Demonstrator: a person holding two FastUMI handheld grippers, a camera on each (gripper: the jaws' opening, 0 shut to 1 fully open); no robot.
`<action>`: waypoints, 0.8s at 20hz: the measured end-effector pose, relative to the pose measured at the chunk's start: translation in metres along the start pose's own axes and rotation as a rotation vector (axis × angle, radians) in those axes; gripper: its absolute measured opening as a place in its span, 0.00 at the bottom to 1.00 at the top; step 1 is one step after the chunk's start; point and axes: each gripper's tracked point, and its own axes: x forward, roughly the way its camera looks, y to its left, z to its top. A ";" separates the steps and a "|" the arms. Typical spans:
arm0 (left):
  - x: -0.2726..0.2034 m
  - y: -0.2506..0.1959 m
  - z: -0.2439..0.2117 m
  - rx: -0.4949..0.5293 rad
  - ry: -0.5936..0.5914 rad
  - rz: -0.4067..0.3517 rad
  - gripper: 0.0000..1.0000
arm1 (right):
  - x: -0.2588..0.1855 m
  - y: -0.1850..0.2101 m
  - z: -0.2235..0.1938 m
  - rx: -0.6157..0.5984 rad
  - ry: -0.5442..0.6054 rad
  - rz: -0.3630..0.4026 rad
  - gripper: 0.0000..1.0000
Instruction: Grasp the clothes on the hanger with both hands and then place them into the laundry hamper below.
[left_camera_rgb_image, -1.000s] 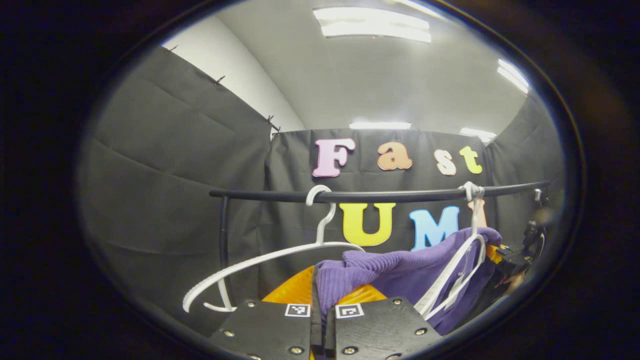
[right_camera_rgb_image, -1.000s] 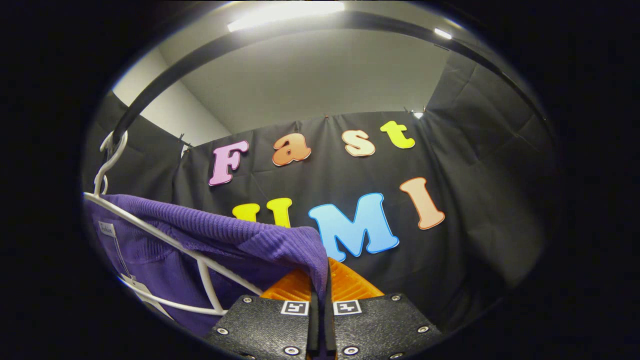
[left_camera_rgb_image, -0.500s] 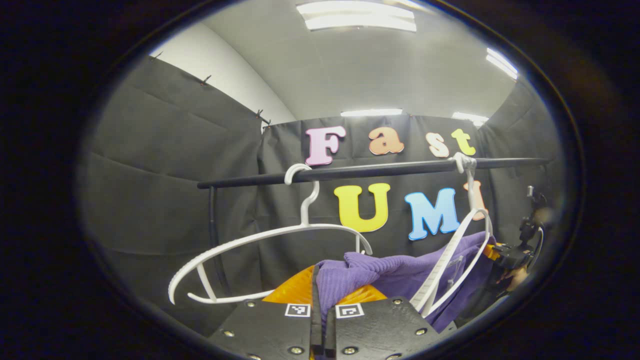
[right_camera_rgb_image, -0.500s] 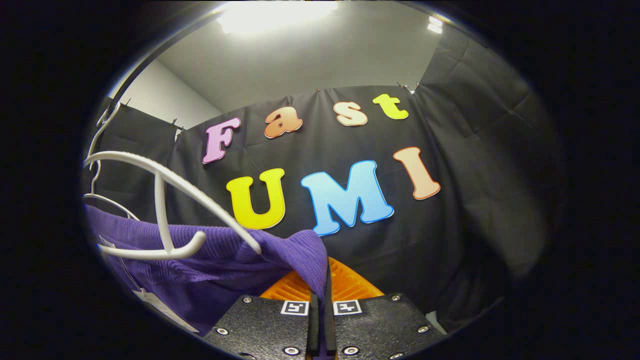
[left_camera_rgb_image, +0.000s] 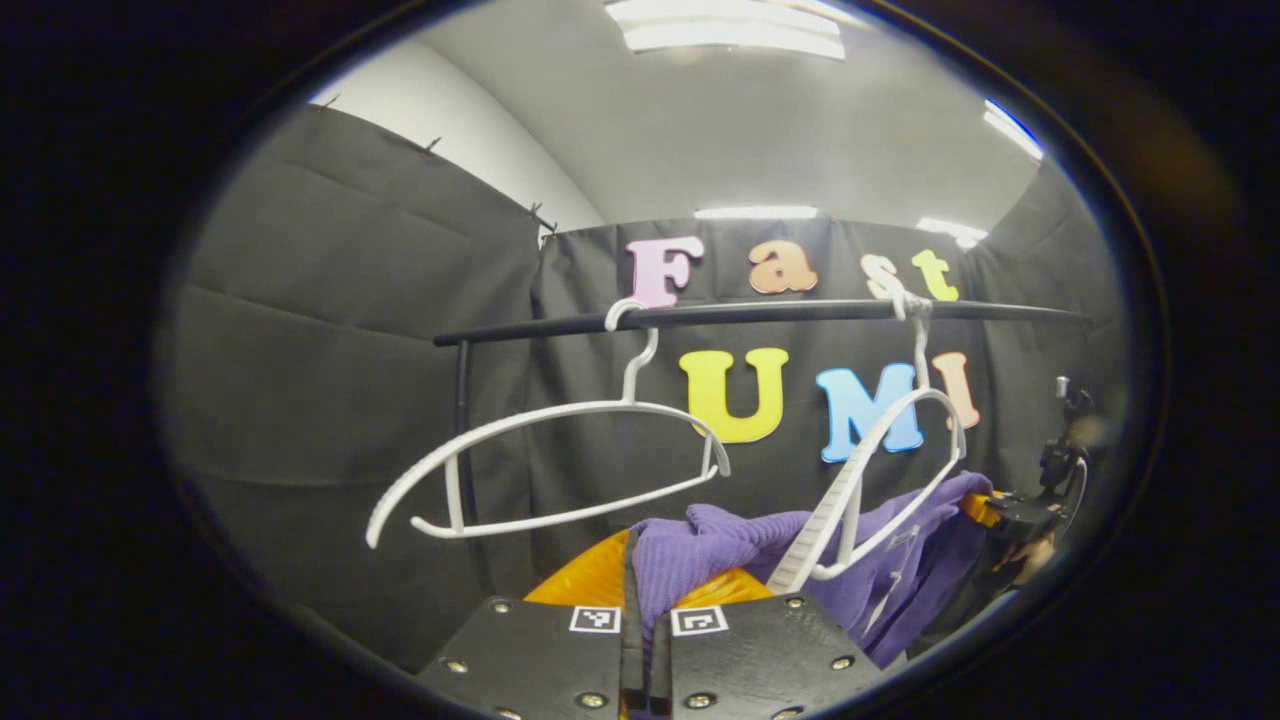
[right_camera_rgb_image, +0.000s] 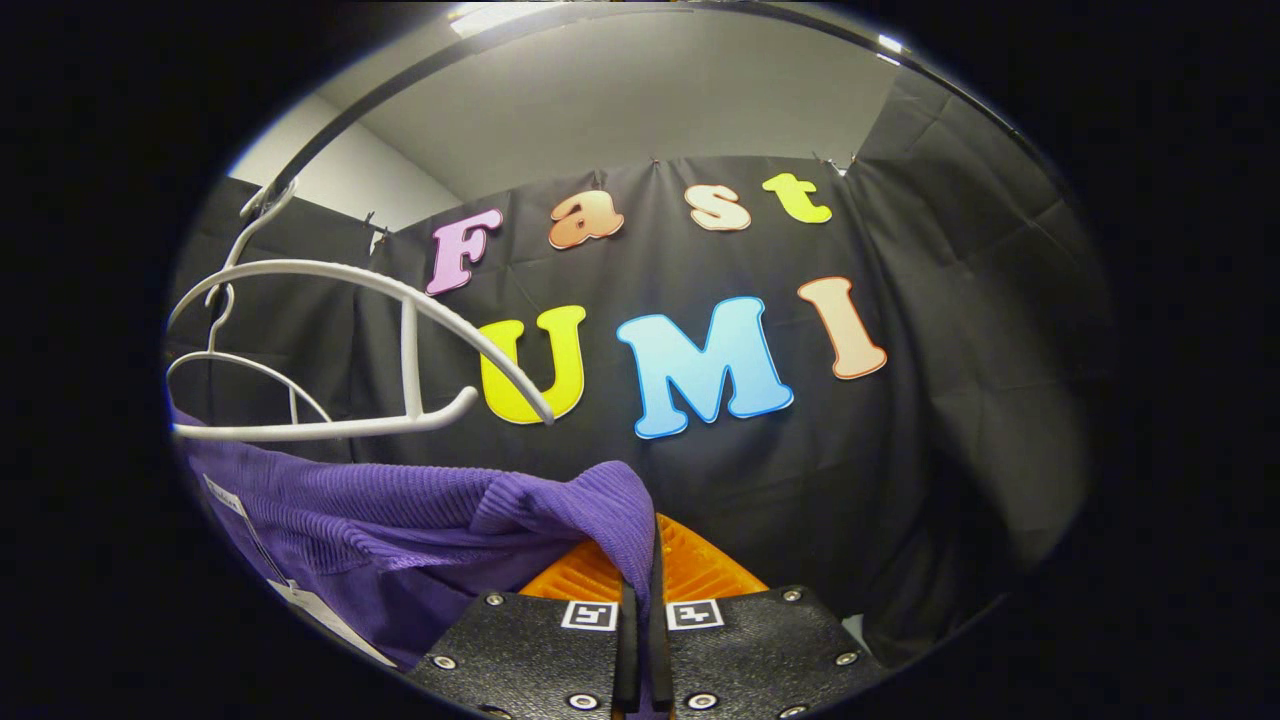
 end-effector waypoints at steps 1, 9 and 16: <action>-0.007 -0.001 0.000 0.001 -0.001 0.001 0.03 | -0.004 0.001 -0.001 0.002 0.002 0.003 0.04; -0.042 0.014 -0.025 -0.008 0.025 0.002 0.03 | -0.045 0.017 -0.016 -0.050 0.038 0.038 0.04; -0.082 0.016 -0.036 -0.045 0.050 -0.051 0.04 | -0.109 0.033 -0.014 -0.045 0.057 0.044 0.04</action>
